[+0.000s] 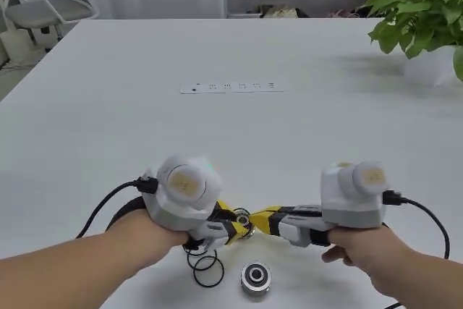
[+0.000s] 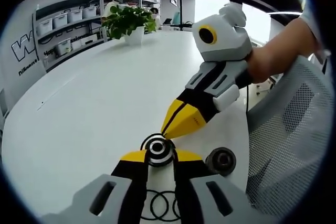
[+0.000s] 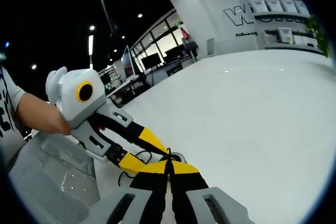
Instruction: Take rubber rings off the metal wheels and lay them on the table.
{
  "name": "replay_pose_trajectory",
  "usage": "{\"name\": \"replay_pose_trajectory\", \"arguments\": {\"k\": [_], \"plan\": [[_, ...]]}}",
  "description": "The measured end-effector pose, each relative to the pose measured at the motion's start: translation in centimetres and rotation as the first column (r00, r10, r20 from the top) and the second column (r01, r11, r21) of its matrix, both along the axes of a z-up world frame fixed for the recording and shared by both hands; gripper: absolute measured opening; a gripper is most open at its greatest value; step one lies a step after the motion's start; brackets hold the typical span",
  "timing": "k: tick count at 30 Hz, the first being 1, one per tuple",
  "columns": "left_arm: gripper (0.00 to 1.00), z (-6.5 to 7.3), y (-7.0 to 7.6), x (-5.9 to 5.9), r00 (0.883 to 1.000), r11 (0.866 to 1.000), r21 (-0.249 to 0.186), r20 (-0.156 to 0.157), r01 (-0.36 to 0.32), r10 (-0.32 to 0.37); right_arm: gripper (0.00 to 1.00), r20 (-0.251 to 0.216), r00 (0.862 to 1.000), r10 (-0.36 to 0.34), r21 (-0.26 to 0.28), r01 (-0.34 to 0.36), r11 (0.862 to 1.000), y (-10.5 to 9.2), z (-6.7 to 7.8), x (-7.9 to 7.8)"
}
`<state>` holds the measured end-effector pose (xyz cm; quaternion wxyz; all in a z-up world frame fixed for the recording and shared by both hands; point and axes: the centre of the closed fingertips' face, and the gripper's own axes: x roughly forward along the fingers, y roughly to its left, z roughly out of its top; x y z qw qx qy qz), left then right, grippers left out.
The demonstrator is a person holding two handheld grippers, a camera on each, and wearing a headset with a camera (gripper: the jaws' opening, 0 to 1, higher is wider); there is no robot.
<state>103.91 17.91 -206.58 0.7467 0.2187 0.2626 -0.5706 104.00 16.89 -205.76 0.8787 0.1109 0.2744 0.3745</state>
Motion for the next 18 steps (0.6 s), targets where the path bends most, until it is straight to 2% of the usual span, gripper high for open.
{"name": "replay_pose_trajectory", "arguments": {"k": [5, 9, 18], "plan": [[0.19, 1.1, 0.4, -0.3, 1.0, 1.0, -0.024, 0.008, 0.013, -0.013, 0.0, 0.003, 1.0, -0.003, 0.016, 0.003, 1.0, 0.1, 0.5, 0.0], [0.22, 2.0, 0.9, -0.3, 1.0, 0.998, -0.056, 0.001, 0.004, -0.003, 0.0, 0.005, 1.0, 0.001, 0.028, -0.001, 1.0, 0.3, 0.8, -0.2], [0.31, 3.7, 2.7, -0.3, 0.999, 0.997, -0.081, 0.032, -0.002, 0.004, 0.0, 0.015, 1.0, -0.008, 0.072, 0.007, 0.997, 0.4, 2.2, -0.3]]}}
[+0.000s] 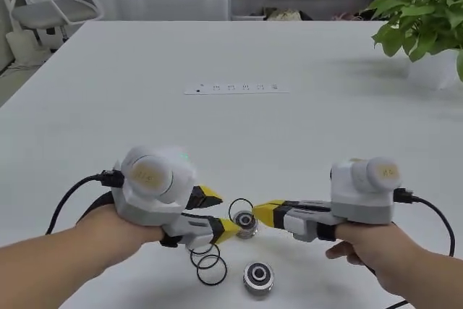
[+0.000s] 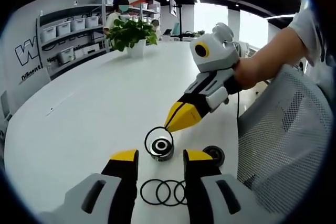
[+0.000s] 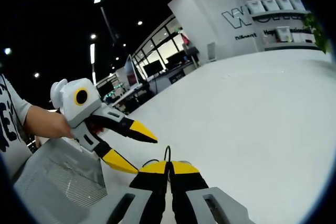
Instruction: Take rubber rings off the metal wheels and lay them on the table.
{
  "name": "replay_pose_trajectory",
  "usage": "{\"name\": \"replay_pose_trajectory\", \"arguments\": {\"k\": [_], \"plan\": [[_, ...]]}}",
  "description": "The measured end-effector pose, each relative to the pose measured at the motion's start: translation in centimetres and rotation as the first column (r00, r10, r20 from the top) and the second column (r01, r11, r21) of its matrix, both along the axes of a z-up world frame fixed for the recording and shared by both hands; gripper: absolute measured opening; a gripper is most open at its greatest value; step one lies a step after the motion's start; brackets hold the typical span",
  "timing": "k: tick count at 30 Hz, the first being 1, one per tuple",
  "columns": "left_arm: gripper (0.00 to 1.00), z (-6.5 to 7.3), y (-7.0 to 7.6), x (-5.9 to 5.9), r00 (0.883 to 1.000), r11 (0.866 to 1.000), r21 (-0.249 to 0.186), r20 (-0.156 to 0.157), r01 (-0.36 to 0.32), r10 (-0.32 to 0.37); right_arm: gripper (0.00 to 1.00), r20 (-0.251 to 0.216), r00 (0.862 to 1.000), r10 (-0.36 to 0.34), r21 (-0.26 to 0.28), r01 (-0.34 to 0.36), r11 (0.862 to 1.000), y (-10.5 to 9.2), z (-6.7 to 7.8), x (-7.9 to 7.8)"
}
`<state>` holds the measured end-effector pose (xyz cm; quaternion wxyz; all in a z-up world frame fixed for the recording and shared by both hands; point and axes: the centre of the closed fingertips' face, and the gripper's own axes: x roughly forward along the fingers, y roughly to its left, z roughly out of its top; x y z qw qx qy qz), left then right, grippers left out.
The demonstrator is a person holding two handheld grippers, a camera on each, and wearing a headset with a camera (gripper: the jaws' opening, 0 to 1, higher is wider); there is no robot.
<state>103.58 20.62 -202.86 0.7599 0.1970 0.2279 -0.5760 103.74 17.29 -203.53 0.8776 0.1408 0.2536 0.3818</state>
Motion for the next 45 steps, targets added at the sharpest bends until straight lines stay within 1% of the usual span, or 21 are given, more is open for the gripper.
{"name": "replay_pose_trajectory", "arguments": {"k": [4, 8, 16, 22, 29, 32, 36, 41, 45], "plan": [[0.39, 0.9, 0.7, -0.1, 1.0, 1.0, -0.023, 0.003, -0.008, 0.008, 0.0, 0.003, 1.0, 0.009, 0.013, -0.009, 1.0, 0.3, 0.4, -0.2], [0.41, 1.8, 1.3, -0.3, 1.0, 0.999, -0.048, -0.002, -0.019, 0.019, 0.0, 0.006, 1.0, 0.016, 0.023, -0.016, 1.0, 0.5, 0.8, -0.3], [0.51, 2.8, 2.7, -0.8, 0.999, 0.996, -0.077, -0.01, -0.038, 0.038, 0.0, 0.001, 0.999, 0.033, 0.043, -0.033, 0.999, 1.1, 1.4, -0.7], [0.55, 3.6, 3.6, -1.2, 0.999, 0.994, -0.096, -0.011, -0.048, 0.047, 0.0, -0.007, 0.999, 0.047, 0.055, -0.047, 0.997, 1.5, 1.6, -1.0], [0.57, 4.3, 4.2, -1.8, 0.999, 0.993, -0.11, -0.009, -0.052, 0.051, 0.0, -0.014, 0.996, 0.091, 0.057, -0.09, 0.994, 2.4, 1.6, -1.6], [0.57, 4.6, 4.4, -1.9, 0.998, 0.991, -0.119, -0.01, -0.056, 0.056, 0.0, -0.016, 0.992, 0.128, 0.051, -0.127, 0.991, 3.2, 1.7, -2.2], [0.57, 5.0, 4.7, -2.2, 0.998, 0.99, -0.128, -0.011, -0.064, 0.063, 0.0, -0.01, 0.982, 0.191, 0.027, -0.191, 0.981, 4.2, 1.6, -3.1], [0.6, 5.2, 5.4, -2.4, 0.998, 0.991, -0.123, -0.008, -0.062, 0.062, 0.0, -0.009, 0.969, 0.247, 0.007, -0.247, 0.969, 5.1, 1.4, -3.9], [0.61, 5.3, 6.1, -2.6, 0.998, 0.99, -0.122, -0.011, -0.069, 0.068, 0.0, -0.004, 0.957, 0.289, -0.008, -0.289, 0.957, 5.6, 1.3, -4.5]]}}
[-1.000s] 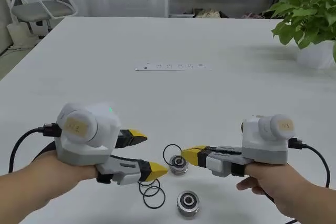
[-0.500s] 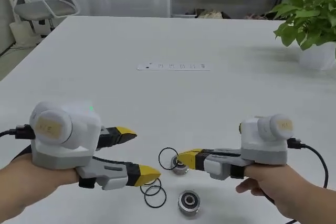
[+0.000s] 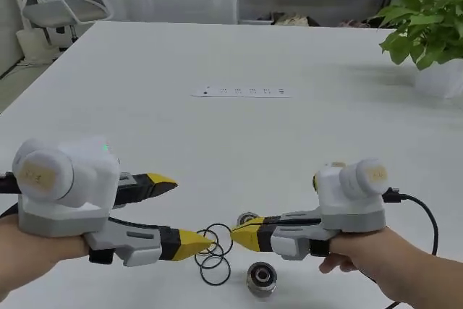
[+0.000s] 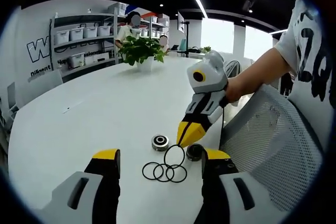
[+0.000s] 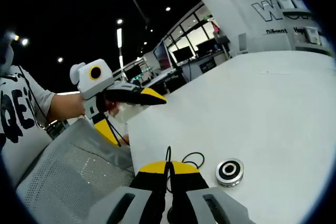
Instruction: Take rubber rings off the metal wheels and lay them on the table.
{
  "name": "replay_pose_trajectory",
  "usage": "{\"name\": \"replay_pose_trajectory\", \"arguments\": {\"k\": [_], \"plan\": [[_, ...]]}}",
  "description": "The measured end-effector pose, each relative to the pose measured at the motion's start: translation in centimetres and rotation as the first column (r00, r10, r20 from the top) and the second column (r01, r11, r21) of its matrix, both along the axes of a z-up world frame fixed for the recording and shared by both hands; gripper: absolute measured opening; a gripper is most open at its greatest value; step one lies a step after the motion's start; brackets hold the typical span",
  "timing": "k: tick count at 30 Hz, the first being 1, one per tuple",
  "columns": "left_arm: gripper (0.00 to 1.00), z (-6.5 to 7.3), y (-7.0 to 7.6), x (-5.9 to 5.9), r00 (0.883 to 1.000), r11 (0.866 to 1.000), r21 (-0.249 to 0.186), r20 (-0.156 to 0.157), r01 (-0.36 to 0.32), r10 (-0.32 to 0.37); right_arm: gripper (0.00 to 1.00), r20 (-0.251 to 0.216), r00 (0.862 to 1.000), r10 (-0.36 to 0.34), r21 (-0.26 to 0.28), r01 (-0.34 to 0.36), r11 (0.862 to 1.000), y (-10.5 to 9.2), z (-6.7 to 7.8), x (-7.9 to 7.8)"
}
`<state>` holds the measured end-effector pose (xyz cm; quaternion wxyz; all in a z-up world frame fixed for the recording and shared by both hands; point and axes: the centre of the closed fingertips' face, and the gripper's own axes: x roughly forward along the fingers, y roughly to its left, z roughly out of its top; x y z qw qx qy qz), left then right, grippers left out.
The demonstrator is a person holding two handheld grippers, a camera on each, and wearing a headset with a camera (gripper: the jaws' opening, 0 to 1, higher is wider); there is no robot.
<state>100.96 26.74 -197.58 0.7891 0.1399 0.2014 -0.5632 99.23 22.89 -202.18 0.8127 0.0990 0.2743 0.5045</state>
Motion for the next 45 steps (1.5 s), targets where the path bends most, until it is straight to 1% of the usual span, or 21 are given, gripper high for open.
{"name": "replay_pose_trajectory", "arguments": {"k": [2, 5, 8, 12, 18, 26, 30, 37, 45], "plan": [[0.61, 0.0, 0.3, 0.0, 1.0, 1.0, 0.002, -0.003, -0.004, 0.004, 0.01, 0.006, 1.0, 0.014, -0.011, -0.014, 1.0, 0.2, -0.1, -0.2], [0.61, 0.0, 0.5, -0.1, 1.0, 1.0, 0.0, -0.004, -0.012, 0.012, 0.12, 0.019, 0.999, 0.028, -0.03, -0.028, 0.999, 0.4, -0.2, -0.4], [0.61, 0.2, 0.6, -0.1, 1.0, 1.0, -0.005, -0.005, -0.019, 0.019, 0.15, 0.03, 0.999, 0.04, -0.043, -0.038, 0.998, 0.4, -0.2, -0.5], [0.61, 0.1, 0.7, -0.2, 1.0, 1.0, -0.003, -0.004, -0.02, 0.02, 0.2, 0.039, 0.999, 0.034, -0.044, -0.033, 0.999, 0.2, 0.1, -0.5], [0.61, 0.2, 0.7, -0.5, 1.0, 1.0, 0.0, -0.002, -0.015, 0.015, 0.25, 0.062, 0.998, 0.001, -0.036, 0.001, 0.999, -0.7, 0.9, -0.1], [0.62, 0.2, 0.9, -0.9, 1.0, 1.0, 0.001, -0.007, -0.013, 0.013, 0.31, 0.095, 0.995, -0.036, -0.03, 0.039, 0.999, -2.1, 1.9, -0.1], [0.62, 0.4, 1.0, -0.9, 1.0, 1.0, -0.003, -0.007, -0.016, 0.016, 0.35, 0.109, 0.992, -0.065, -0.025, 0.068, 0.997, -3.1, 2.4, 0.0], [0.62, 0.5, 1.0, -1.1, 1.0, 1.0, -0.006, -0.009, -0.017, 0.017, 0.41, 0.126, 0.986, -0.109, -0.029, 0.114, 0.993, -4.7, 2.8, 0.2], [0.63, 0.6, 0.9, -1.3, 1.0, 1.0, -0.011, -0.012, -0.019, 0.019, 0.45, 0.157, 0.977, -0.142, -0.037, 0.149, 0.988, -6.5, 3.6, 0.0]]}}
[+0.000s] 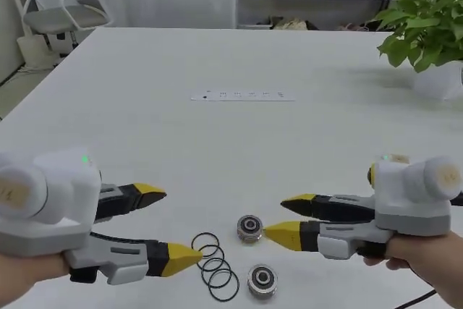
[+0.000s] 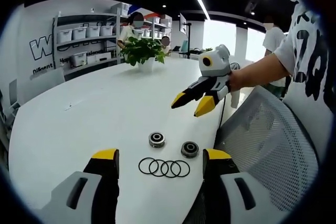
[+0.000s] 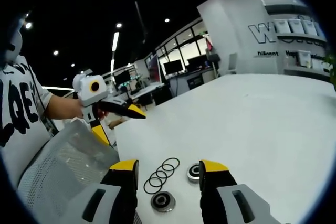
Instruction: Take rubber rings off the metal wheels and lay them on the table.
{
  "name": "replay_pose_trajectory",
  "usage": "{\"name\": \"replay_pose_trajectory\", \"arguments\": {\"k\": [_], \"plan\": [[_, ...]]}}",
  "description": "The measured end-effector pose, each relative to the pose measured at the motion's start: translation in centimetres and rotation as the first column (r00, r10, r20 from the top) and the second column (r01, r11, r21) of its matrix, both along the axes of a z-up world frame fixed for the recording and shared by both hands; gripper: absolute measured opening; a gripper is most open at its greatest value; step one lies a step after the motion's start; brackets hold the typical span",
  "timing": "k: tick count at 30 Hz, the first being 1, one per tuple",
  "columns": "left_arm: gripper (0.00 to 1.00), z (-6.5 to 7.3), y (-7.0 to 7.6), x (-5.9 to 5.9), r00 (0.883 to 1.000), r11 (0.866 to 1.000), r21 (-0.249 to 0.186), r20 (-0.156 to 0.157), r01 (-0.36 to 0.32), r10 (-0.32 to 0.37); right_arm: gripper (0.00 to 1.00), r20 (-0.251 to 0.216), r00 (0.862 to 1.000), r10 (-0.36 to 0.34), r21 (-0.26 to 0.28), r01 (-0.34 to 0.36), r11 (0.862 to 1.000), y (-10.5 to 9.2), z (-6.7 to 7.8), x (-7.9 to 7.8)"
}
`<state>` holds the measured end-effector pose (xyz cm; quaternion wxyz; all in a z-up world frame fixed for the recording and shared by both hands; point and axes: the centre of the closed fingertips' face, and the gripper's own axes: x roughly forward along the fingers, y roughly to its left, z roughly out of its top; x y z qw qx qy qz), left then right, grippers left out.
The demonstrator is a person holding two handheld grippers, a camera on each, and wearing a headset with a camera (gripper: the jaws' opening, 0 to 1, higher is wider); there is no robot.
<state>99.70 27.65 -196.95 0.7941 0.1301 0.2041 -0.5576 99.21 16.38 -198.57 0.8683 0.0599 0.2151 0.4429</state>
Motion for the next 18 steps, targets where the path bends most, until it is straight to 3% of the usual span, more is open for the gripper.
{"name": "replay_pose_trajectory", "arguments": {"k": [18], "plan": [[0.67, -0.1, 0.3, 0.1, 1.0, 1.0, -0.001, -0.006, -0.014, 0.014, 0.55, 0.045, 0.998, -0.043, -0.062, 0.046, 0.997, -2.8, 0.1, -1.1]]}}
